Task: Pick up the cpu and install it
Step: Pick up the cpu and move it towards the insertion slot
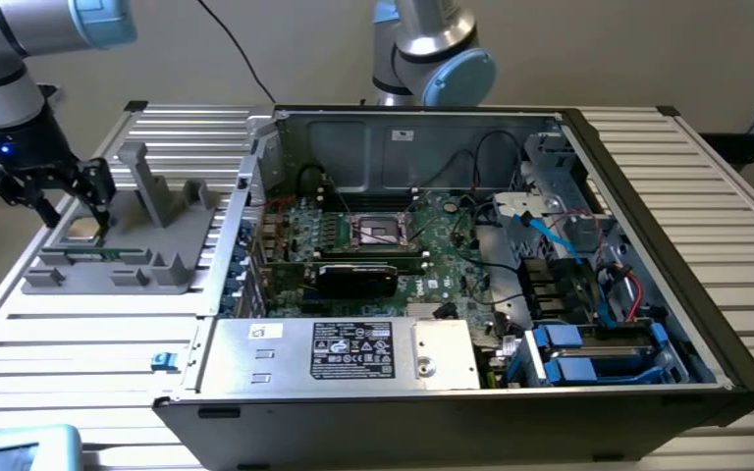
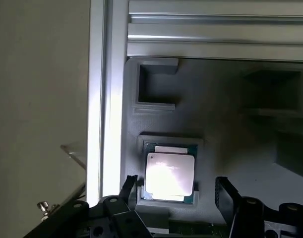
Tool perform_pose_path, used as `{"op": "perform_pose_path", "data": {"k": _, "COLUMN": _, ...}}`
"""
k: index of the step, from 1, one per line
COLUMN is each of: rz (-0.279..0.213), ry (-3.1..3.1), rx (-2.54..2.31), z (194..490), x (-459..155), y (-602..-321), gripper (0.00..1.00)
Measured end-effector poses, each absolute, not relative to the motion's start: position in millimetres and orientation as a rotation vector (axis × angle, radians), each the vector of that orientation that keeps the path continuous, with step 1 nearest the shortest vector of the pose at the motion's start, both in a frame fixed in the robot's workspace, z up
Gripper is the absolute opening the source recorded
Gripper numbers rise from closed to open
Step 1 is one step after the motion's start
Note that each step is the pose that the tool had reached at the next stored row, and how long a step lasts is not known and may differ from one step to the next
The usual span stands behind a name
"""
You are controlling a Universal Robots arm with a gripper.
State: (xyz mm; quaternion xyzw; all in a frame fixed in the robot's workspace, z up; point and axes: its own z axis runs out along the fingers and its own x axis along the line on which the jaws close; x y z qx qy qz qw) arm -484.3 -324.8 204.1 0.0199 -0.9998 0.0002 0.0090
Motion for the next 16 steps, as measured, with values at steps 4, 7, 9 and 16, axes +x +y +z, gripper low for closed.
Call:
{"op": "perform_pose_path", "data": {"k": 4, "rz": 0.000, "ry": -3.122, "rx": 0.063, "z": 202.5, "x": -484.5, "y": -324.8, "gripper": 0.74}}
{"op": "perform_pose_path", "data": {"k": 7, "rz": 0.000, "ry": -3.122, "rx": 0.063, "z": 198.3, "x": -484.9, "y": -324.1, "gripper": 0.74}}
{"op": "perform_pose_path", "data": {"k": 9, "rz": 0.000, "ry": -3.122, "rx": 0.063, "z": 195.4, "x": -485.1, "y": -323.5, "gripper": 0.74}}
{"op": "perform_pose_path", "data": {"k": 16, "rz": 0.000, "ry": -3.121, "rx": 0.063, "z": 190.1, "x": -487.8, "y": -320.5, "gripper": 0.74}}
